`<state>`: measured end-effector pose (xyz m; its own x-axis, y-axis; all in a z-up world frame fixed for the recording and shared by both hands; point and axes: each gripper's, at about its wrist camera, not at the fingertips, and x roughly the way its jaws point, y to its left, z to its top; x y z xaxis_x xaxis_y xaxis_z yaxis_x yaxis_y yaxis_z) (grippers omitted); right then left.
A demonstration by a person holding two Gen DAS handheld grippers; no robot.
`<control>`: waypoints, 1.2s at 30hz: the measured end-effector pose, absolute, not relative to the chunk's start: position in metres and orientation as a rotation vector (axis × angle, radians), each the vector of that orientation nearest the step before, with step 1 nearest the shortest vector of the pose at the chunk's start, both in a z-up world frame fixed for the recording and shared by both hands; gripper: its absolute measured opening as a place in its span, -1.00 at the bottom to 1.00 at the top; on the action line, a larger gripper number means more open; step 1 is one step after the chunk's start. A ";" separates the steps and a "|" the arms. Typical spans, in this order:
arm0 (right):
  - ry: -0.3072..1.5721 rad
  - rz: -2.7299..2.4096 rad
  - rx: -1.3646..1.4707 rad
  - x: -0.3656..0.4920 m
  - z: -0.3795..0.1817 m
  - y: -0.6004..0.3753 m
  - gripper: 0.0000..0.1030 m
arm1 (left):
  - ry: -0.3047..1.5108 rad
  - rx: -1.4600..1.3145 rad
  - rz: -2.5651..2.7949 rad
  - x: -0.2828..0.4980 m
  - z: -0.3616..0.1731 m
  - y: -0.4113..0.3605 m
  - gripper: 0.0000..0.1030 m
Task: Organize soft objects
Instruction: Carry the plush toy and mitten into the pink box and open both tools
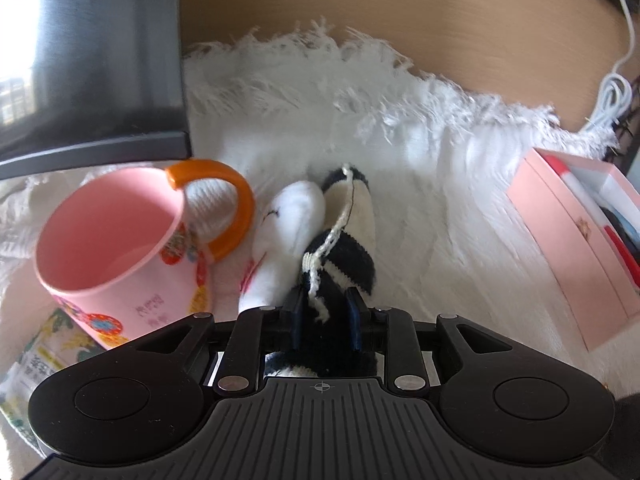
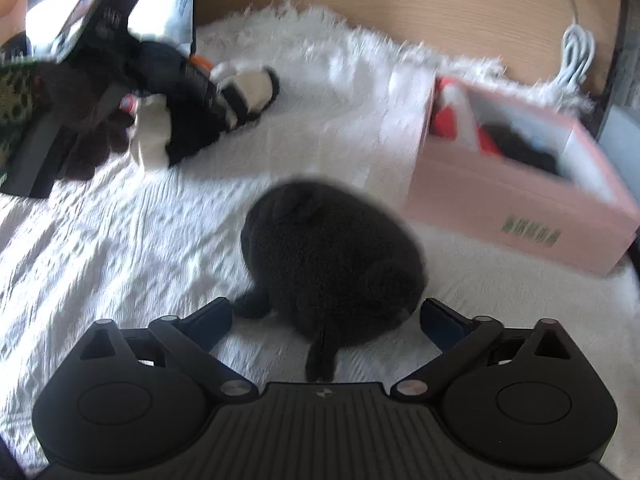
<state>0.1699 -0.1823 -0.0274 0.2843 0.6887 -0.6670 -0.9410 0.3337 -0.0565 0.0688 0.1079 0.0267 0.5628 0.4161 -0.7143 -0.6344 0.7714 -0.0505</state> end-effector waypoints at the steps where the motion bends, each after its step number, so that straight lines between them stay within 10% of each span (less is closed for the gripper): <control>1: 0.575 1.140 -0.486 0.169 -0.021 -0.183 0.93 | 0.744 -0.322 0.628 0.069 0.026 0.107 -0.47; 10: 0.593 1.200 -0.485 0.187 -0.001 -0.157 0.52 | 0.719 -0.352 0.632 0.062 0.030 0.108 -0.59; 36: 0.503 1.003 -0.451 0.166 0.067 -0.277 0.49 | 0.562 -0.445 0.133 0.008 0.110 -0.023 -0.71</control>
<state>0.1659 -0.2773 0.0674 0.4438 0.6756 -0.5888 -0.8760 0.4655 -0.1261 0.0084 -0.0228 0.1103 0.8403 0.0019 -0.5421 -0.2412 0.8969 -0.3707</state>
